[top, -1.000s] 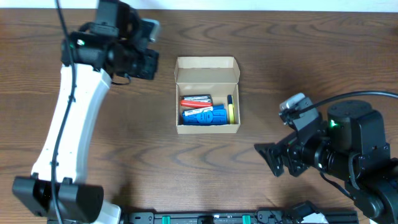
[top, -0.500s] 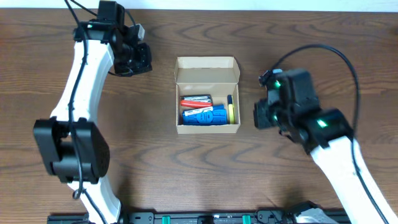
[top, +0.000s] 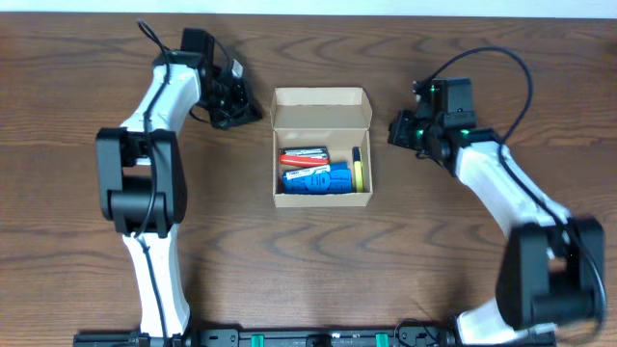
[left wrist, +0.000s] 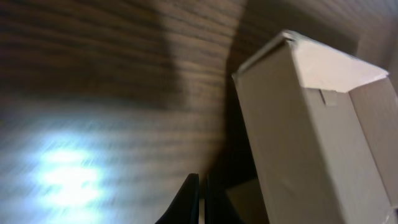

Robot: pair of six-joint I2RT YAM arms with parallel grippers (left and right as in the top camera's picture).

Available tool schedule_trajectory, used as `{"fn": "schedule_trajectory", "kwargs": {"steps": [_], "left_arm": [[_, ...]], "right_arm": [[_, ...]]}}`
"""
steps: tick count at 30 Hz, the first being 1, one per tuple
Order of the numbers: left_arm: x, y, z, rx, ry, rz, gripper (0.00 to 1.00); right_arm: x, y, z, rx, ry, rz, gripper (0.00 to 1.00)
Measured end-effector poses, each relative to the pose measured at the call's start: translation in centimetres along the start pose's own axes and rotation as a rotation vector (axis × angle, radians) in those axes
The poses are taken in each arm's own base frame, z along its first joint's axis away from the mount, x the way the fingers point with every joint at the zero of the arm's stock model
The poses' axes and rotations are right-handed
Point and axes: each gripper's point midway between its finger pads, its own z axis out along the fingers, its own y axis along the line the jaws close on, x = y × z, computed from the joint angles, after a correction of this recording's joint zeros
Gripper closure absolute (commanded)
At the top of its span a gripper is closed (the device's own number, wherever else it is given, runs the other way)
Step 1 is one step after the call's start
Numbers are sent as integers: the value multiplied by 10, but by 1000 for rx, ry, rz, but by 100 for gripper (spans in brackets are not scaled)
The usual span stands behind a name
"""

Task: Pack container
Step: 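Move both grippers to the box's back lid flaps, then fold the box lid forward and down with both grippers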

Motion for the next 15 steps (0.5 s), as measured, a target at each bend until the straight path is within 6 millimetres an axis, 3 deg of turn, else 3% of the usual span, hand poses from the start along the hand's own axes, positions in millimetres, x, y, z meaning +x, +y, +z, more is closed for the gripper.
{"fn": "schedule_trajectory", "kwargs": {"steps": [4,8,15], "left_arm": [[0,0,18,71,36,-29,94],[-1,-7,20,116,42,-38,94],[3,-26,23,186,62,-16,94]], "right_arm": [[4,4,37,-115,25,69,99],[4,9,63,-215,31,142,99],[5,16,75,-289,45,230,99]]}}
